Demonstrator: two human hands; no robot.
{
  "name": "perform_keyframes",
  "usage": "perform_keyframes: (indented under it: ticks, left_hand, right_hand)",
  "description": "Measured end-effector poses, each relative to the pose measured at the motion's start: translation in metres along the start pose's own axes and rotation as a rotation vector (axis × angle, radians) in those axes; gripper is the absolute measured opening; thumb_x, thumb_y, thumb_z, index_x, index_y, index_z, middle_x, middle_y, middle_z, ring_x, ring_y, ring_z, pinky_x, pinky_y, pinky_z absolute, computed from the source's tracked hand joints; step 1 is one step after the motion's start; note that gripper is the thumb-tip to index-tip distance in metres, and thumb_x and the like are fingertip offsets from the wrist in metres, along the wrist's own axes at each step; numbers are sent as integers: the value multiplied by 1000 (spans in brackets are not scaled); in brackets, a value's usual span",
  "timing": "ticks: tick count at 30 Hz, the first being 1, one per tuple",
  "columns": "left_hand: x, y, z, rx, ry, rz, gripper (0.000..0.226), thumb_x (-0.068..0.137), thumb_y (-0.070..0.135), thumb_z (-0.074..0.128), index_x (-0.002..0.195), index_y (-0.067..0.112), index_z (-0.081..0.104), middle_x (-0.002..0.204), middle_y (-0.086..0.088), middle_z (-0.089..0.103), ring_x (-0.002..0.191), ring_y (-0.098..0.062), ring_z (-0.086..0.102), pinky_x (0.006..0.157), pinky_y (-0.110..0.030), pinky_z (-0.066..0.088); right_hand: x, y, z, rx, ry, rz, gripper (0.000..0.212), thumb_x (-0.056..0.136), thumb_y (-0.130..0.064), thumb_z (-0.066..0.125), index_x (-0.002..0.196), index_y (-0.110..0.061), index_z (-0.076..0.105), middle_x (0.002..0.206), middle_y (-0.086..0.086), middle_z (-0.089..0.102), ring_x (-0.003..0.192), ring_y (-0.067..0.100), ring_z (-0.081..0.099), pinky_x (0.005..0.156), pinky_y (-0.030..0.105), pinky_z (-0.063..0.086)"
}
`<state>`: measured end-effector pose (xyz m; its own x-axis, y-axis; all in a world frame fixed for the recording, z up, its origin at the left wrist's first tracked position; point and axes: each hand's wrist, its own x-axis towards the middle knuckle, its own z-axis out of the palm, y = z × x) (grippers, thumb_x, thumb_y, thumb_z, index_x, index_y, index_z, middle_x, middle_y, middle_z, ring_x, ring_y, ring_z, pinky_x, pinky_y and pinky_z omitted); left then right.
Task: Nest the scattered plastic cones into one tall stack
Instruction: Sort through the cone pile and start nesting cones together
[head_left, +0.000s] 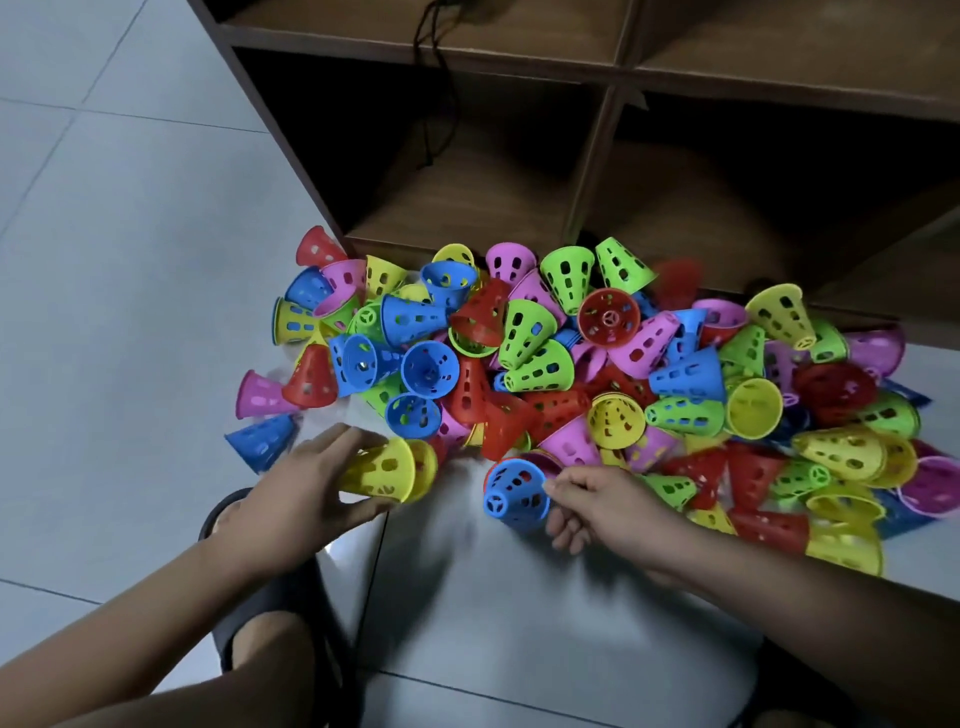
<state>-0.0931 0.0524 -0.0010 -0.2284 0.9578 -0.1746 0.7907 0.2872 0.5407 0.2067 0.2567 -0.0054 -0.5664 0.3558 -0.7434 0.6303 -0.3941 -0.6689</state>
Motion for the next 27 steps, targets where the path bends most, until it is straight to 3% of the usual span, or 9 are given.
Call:
perform_keyframes:
  ticks: [7, 10, 14, 17, 21, 24, 27]
  left_hand:
    - [28, 45, -17, -131, -62, 181, 55, 82, 49, 91, 127, 31, 65, 120, 18, 61, 106, -6, 66, 85, -28, 55]
    - [40, 65, -21, -185, -69, 228, 57, 80, 42, 94, 127, 27, 66, 122, 15, 61, 110, -8, 65, 88, -29, 55]
    - [51, 83, -1, -206, -148, 304, 61, 78, 39, 93, 130, 26, 65, 125, 12, 58, 112, -7, 63, 89, -31, 55]
    - [57, 90, 19, -172, -179, 354, 59, 81, 40, 88, 132, 26, 62, 126, 9, 55, 108, -12, 62, 86, -37, 56]
    - [64, 93, 41, -88, -197, 361, 57, 86, 45, 83, 134, 28, 57, 125, 8, 49, 100, -18, 62, 78, -42, 57]
    - [67, 90, 51, -34, -200, 332, 61, 85, 41, 85, 136, 23, 56, 124, 5, 48, 95, -18, 60, 76, -42, 57]
    - [62, 80, 56, -16, -199, 296, 70, 83, 44, 87, 141, 24, 52, 127, 7, 49, 89, -8, 52, 73, -29, 51]
  right_hand:
    - [2, 3, -7, 51, 36, 37, 20, 107, -18, 61, 99, 0, 64, 88, 27, 75, 72, 33, 75, 57, 30, 57]
    - [2, 2, -12, -7, 19, 4, 16, 107, -14, 60, 102, 1, 64, 88, 24, 76, 74, 34, 75, 60, 35, 58]
    - [8, 2, -29, -350, 205, -231, 9, 103, -18, 65, 96, -24, 65, 77, 5, 72, 64, 18, 68, 62, 34, 53]
    - [11, -6, -39, -636, 331, -433, 19, 99, -22, 68, 113, -32, 62, 74, -3, 61, 66, 11, 58, 64, 36, 48]
    - [16, -19, -43, -890, 268, -464, 44, 99, -32, 65, 141, -40, 52, 76, -12, 61, 72, 11, 61, 62, 40, 54]
    - [22, -22, -44, -1084, 229, -454, 38, 102, -41, 61, 139, -38, 53, 88, -17, 57, 82, 19, 64, 66, 38, 53]
    - [27, -23, -49, -1105, 231, -481, 22, 102, -43, 59, 123, -37, 55, 101, -11, 65, 88, 25, 66, 69, 41, 54]
